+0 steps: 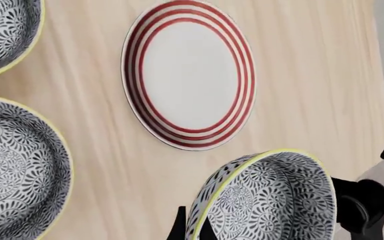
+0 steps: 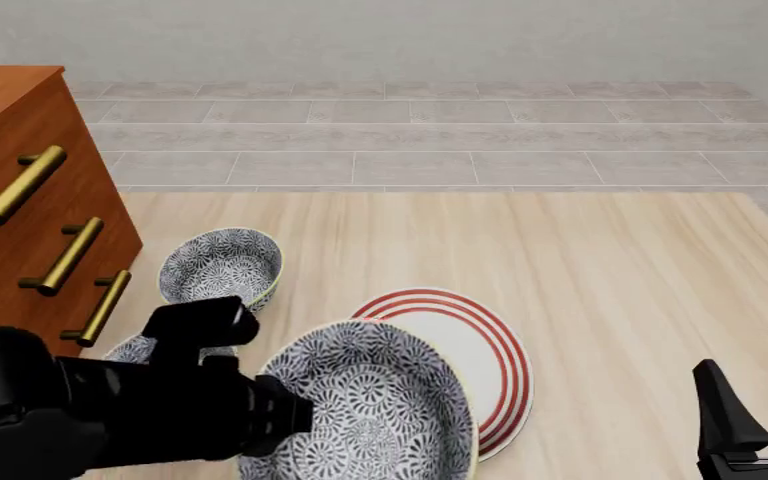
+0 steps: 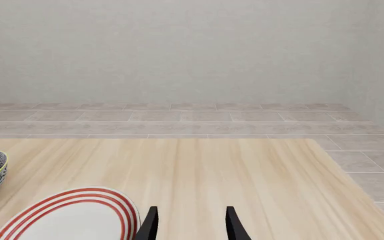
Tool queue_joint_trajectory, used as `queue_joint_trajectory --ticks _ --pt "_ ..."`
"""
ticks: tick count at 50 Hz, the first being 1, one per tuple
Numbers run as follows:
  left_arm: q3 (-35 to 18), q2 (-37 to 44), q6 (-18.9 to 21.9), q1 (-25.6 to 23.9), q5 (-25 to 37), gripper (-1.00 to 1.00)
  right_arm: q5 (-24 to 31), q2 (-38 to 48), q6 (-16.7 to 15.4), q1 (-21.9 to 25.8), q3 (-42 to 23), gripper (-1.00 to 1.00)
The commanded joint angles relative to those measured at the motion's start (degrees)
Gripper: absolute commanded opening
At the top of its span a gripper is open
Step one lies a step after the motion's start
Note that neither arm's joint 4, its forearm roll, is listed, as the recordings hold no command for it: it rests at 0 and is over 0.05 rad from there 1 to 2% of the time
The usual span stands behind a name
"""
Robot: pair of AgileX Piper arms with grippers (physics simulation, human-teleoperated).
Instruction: Put the bowl at the front on the plate.
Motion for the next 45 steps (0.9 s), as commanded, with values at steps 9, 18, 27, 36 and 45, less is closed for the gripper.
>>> queue_joint_trajectory --ticks 9,18,27,36,45 --pt "-4.49 6.0 0.16 2.04 -2.96 -1.0 -0.32 -0.03 0.02 -0.02 0.35 1.0" --pt "-7.11 8.1 -0.1 3.07 -3.21 -1.0 -0.32 -0.02 0.03 -0.02 0.35 1.0" --pt "-8.48 10.54 -1.81 4.29 -4.88 -1.0 -0.32 -0.03 0.02 -0.02 0.35 1.0" --pt "-9.78 13.41 -3.25 3.9 -7.41 -1.0 -0.33 -0.04 0.03 -0.01 0.35 1.0" --pt "-11.63 16.4 -3.75 5.94 -9.26 -1.0 -0.32 -0.02 0.02 0.0 0.35 1.0"
